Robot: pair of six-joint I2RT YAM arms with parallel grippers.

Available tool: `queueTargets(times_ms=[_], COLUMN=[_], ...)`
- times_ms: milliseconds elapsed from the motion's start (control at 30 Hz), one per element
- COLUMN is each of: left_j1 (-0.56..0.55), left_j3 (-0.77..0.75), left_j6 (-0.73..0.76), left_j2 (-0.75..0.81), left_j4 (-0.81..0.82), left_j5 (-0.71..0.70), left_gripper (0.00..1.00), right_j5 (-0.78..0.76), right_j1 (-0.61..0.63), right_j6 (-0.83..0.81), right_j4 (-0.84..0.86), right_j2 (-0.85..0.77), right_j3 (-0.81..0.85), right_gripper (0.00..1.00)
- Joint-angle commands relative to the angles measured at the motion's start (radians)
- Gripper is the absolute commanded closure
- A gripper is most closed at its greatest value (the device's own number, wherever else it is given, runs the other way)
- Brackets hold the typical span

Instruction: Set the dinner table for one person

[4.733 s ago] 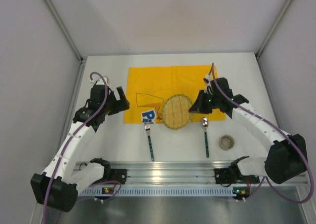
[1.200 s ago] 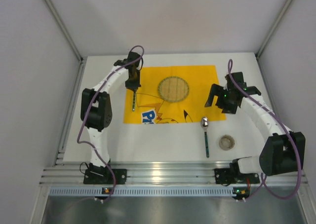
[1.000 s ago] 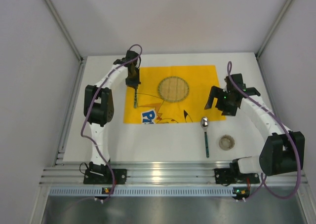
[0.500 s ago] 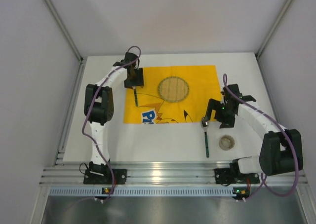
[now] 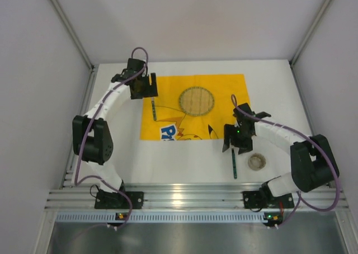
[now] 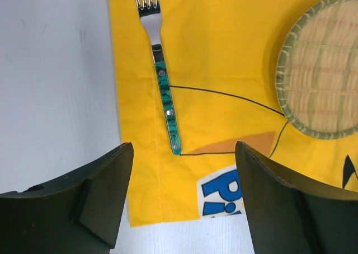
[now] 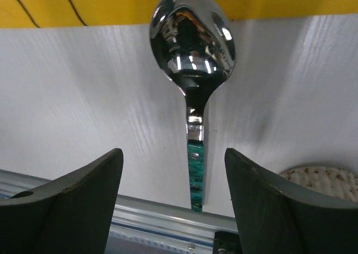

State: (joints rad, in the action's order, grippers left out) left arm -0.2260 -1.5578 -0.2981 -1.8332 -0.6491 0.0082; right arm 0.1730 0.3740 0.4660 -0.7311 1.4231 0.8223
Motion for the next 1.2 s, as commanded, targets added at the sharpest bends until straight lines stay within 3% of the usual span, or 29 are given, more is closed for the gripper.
queueTargets(times_ms=[0, 400, 533, 600, 800, 933, 1167], left_j1=[0.004, 0.004, 0.004, 0.004, 0.004, 0.004, 0.002], left_j3=[0.065, 0.246, 0.272, 0.281, 0.286, 0.297, 0.329], left_j6=[-0.013, -0.012, -0.003, -0.001, -0.006, -0.007, -0.022], left_j2=[0.115, 0.31, 0.342, 0.353, 0.382, 0.396, 0.423], left_j4=[0.034, 0.013, 0.006, 0.003, -0.006, 0.0, -0.001], left_j5=[0.001, -0.054, -0.065, -0.065, -0.051, -0.033, -0.016], left_gripper=[0.21, 0.22, 0.22, 0.22, 0.22, 0.22, 0.22], right_j5=[-0.079, -0.164, -0.17, -0.17, -0.236, -0.326, -0.394], right_j1=[0.014, 0.06, 0.092, 0.101, 0.131, 0.125, 0.059], right_j6=[0.026, 0.063, 0.074, 0.076, 0.045, -0.004, -0.121], right_j4=[0.022, 0.065, 0.07, 0.059, -0.106, -0.209, -0.281], right_j2=[0.039, 0.164, 0.189, 0.194, 0.119, 0.091, 0.363], right_j3=[-0.008, -0.034, -0.031, -0.02, 0.113, 0.347, 0.754], right_gripper=[0.27, 0.65, 0.91, 1.0, 1.0, 1.0, 1.0])
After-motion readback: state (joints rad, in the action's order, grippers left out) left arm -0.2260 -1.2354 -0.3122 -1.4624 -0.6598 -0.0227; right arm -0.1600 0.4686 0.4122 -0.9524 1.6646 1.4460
